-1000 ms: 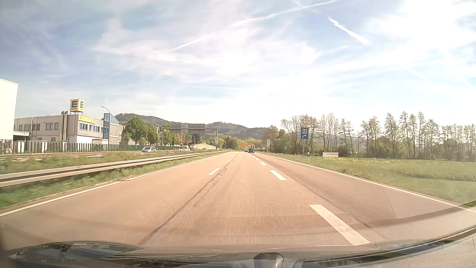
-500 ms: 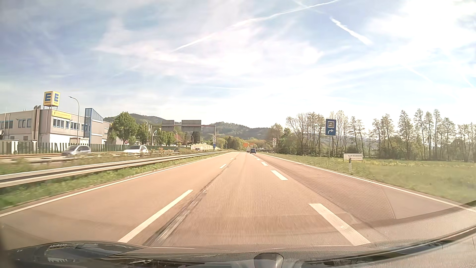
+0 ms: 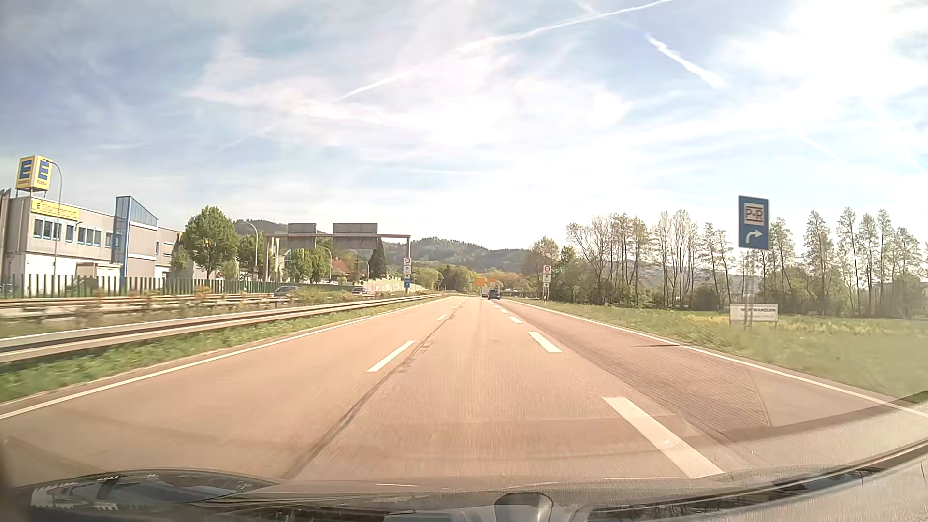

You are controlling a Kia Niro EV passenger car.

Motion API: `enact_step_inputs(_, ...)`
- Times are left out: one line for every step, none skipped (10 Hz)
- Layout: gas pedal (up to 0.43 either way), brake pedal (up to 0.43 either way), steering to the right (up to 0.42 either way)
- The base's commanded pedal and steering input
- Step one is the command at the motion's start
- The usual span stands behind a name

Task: Follow the waypoints while adhering to traffic rules and regulations

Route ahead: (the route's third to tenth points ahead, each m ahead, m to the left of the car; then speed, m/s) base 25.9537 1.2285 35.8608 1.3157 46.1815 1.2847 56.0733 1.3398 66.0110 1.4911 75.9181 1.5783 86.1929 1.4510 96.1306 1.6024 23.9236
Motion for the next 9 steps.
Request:
enact_step_inputs(0.169,0.0,0.0)
enact_step_inputs(0.169,0.0,0.0)
enact_step_inputs(0.169,0.0,0.0)
enact_step_inputs(0.169,0.0,0.0)
enact_step_inputs(0.169,0.0,0.0)
enact_step_inputs(0.169,0.0,0.0)
enact_step_inputs(0.169,0.0,0.0)
enact_step_inputs(0.169,0.0,0.0)
enact_step_inputs(0.169,0.0,0.0)
